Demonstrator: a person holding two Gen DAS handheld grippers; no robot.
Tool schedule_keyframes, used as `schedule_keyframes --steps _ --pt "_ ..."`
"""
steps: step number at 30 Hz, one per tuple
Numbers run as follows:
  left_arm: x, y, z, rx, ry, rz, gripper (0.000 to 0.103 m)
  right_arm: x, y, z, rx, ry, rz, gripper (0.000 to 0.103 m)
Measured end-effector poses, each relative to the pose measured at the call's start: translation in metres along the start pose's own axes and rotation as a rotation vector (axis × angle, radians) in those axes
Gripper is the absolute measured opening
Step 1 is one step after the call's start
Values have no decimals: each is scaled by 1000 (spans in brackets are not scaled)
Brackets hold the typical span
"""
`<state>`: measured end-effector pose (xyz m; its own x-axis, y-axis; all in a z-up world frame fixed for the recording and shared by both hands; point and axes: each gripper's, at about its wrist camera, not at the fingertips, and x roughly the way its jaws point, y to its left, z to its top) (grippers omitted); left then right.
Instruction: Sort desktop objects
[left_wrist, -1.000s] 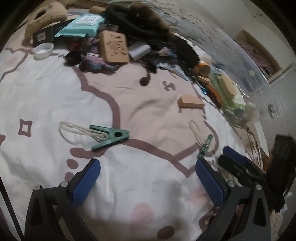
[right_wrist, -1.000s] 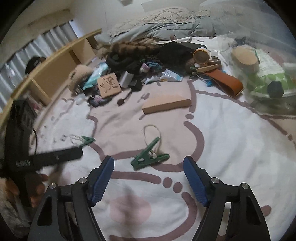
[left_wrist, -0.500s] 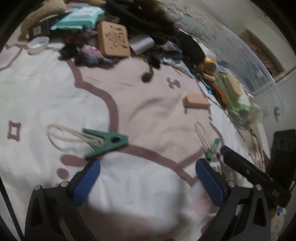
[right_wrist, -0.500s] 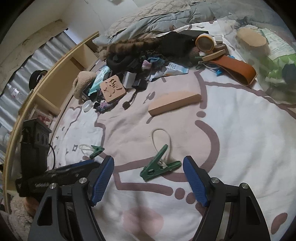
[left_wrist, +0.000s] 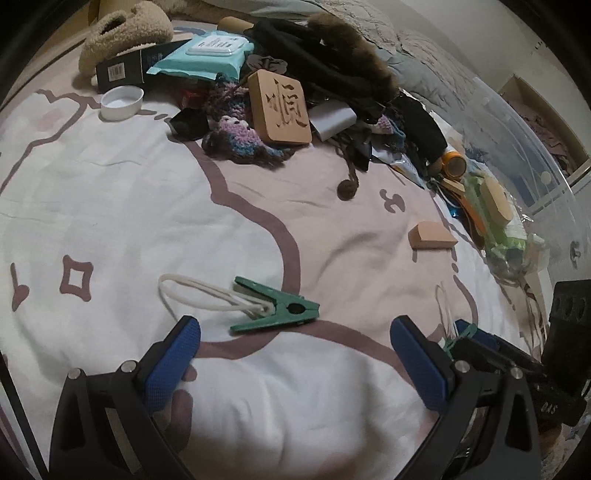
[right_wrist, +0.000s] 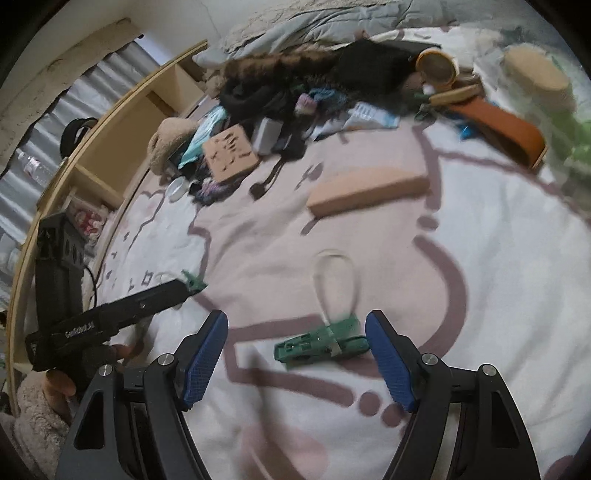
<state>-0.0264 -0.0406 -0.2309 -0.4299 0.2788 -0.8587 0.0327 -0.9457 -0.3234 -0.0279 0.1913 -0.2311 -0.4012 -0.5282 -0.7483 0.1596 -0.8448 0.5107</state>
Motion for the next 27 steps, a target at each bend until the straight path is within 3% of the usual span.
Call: schedule_keyframes --steps 7,16,23,27 --pt "4 -7 -4 28 -11 48 103 -15 -6 -6 95 -31 69 77" --pt "33 -29 1 89 -65 255 103 -30 -17 -5 151 -80 -3 77" --pt "29 -16 0 34 -80 320 103 -23 -14 -7 109 -60 -66 77" --pt "25 -14 -3 75 -72 360 103 -22 -17 -10 118 -52 -68 78"
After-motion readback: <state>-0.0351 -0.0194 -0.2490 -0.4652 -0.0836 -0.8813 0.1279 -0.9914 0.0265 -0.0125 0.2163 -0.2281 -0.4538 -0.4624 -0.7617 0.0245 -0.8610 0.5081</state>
